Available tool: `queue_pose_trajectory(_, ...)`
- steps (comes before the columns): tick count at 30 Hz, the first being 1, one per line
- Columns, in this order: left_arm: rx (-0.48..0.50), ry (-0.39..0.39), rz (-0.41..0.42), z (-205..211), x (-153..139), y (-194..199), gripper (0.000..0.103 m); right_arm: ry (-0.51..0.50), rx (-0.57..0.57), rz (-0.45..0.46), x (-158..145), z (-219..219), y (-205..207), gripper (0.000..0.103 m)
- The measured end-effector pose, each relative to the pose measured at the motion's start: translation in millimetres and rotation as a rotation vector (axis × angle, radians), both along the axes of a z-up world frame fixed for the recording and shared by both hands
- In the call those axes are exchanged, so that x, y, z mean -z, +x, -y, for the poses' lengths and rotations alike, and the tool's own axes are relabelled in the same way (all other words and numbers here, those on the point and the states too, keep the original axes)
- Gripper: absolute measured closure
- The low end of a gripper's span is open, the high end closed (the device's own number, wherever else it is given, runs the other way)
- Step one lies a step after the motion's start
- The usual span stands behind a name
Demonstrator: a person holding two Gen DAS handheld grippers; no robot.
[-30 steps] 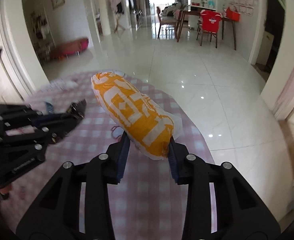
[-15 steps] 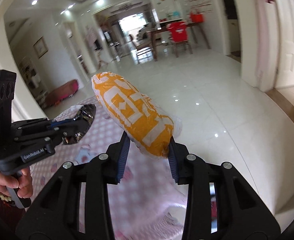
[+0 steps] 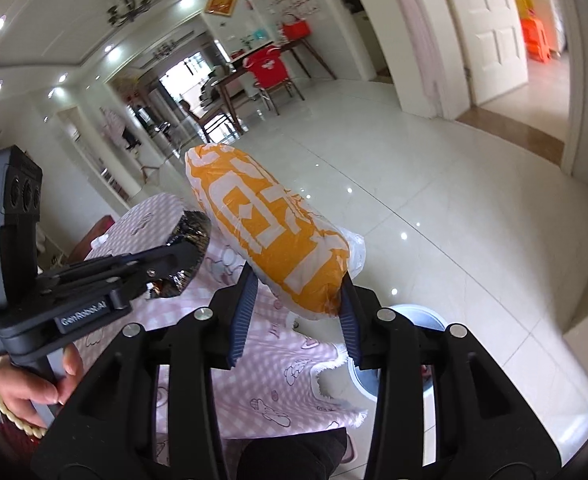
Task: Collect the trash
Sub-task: 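Carry both to the bucket and open the right tool to drop the orange-and-white bag, then open the left tool over the bucket to drop the black snack bag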
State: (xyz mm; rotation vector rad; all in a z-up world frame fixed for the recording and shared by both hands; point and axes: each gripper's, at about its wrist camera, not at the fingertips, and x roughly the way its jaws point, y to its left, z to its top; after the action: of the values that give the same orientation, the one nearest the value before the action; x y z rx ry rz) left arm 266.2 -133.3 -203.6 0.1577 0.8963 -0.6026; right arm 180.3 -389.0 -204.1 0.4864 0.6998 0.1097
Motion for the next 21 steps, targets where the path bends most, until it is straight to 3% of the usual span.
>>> queue_pose_trajectory(5,-0.014,0.015,-0.03,14.2,16.9,8.7,0.093,0.038,0.016,-0.018,14.5,15.4,4.5,0.058)
queue_pose_trajectory(7,-0.015,0.029,-0.036,17.6,22.9,12.0,0.093,0.06,0.034,-0.029,21.9,18.5,5.6,0.039)
queue_pose_trajectory(9,-0.021,0.036,-0.052,20.5,30.8,15.7,0.093,0.073,0.047,-0.061,33.1,24.9,13.0,0.034)
queue_pose_trajectory(13,-0.018,0.045,-0.079,30.3,40.3,16.5,0.092,0.082,0.076,-0.117,47.1,28.5,20.5,0.034)
queue_pose_trajectory(21,0.007,0.065,-0.1,41.8,51.8,12.6,0.092,0.082,0.081,-0.101,46.3,37.4,13.1,0.034)
